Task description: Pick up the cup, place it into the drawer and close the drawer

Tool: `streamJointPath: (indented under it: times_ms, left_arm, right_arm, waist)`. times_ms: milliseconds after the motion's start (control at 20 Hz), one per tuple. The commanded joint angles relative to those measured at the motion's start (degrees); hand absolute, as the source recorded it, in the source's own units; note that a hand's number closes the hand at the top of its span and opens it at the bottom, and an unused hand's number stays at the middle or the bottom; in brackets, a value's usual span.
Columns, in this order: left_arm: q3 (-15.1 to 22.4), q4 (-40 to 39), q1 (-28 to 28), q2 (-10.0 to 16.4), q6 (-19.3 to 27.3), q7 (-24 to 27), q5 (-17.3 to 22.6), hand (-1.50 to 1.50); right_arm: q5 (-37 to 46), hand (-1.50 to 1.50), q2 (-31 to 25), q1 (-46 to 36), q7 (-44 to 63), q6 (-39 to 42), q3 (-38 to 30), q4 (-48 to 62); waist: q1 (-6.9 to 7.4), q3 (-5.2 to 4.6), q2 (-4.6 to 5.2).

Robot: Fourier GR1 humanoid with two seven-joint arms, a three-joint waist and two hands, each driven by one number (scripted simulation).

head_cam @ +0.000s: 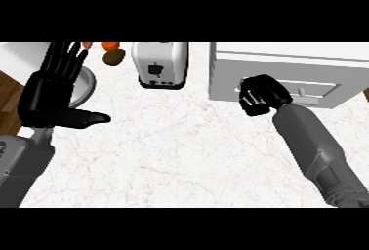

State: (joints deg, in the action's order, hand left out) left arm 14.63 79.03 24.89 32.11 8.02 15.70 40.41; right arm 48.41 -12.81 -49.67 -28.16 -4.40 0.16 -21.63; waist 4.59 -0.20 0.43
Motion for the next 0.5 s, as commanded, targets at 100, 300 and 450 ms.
streamJointPath:
  times_ms: [100,300,450]
  left_arm:
    - [-0.2,-0.8,-0.4,-0.2,-2.7,-0.2,0.8,-1.5]
    - [-0.6,-1.0,0.4,-0.4,-3.2,0.3,0.8,-1.5]
    - [0.3,-0.2,-0.6,-0.5,-3.7,0.0,0.4,-1.5]
  right_arm:
    - [-1.2,1.5,-4.8,-6.3,2.7,0.1,-3.8,5.8]
    - [-2.9,1.5,-6.2,-6.2,0.9,1.0,-5.5,6.1]
    - [-4.2,1.5,-7.3,-6.3,-0.9,2.0,-6.7,6.1]
  waist:
    - [1.92,0.41,2.38]
    - [1.92,0.45,2.54]
    - [2.51,0.5,2.35]
